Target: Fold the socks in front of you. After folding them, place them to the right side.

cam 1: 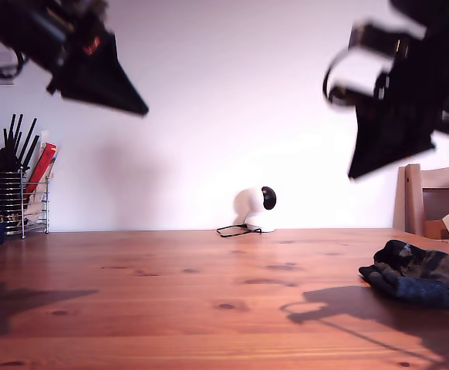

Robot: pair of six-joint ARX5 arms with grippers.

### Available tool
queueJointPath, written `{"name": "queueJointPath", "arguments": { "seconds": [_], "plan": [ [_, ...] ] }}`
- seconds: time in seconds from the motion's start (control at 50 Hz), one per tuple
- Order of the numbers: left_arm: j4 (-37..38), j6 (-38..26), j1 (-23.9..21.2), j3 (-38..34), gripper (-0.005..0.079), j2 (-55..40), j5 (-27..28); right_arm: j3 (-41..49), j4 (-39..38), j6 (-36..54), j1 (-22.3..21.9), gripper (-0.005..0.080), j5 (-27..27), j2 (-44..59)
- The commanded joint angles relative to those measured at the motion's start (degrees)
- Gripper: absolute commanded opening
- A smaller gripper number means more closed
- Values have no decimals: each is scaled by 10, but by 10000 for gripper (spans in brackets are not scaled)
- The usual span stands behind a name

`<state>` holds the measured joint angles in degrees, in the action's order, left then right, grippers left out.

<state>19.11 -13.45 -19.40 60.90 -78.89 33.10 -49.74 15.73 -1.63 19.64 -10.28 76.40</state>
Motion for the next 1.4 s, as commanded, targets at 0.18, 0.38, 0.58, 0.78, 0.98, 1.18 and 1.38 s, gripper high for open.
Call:
{"name": "queueJointPath", "arguments": {
  "seconds": [0.18,0.38,0.58,0.78,0.98,1.18,1.38],
  "plan": [
    [-60,36,-2,-93,-19,111,20,6,0,18,77,-11,-33,-94],
    [-104,73,-3,-178,-19,221,29,18,-1,36,149,-11,-26,-181],
    [-122,101,-36,-236,-19,347,-7,68,-12,18,214,-11,40,-285],
    [-101,104,-78,-248,-19,452,-37,84,-8,8,283,-11,59,-400],
    [-106,110,-89,-248,-19,482,-45,84,8,5,303,-11,56,-446],
    [-84,111,-89,-248,-19,474,-45,84,45,5,302,-11,56,-453],
    [-84,111,-89,-248,-19,474,-49,84,113,5,302,-11,56,-452]
  ]
}}
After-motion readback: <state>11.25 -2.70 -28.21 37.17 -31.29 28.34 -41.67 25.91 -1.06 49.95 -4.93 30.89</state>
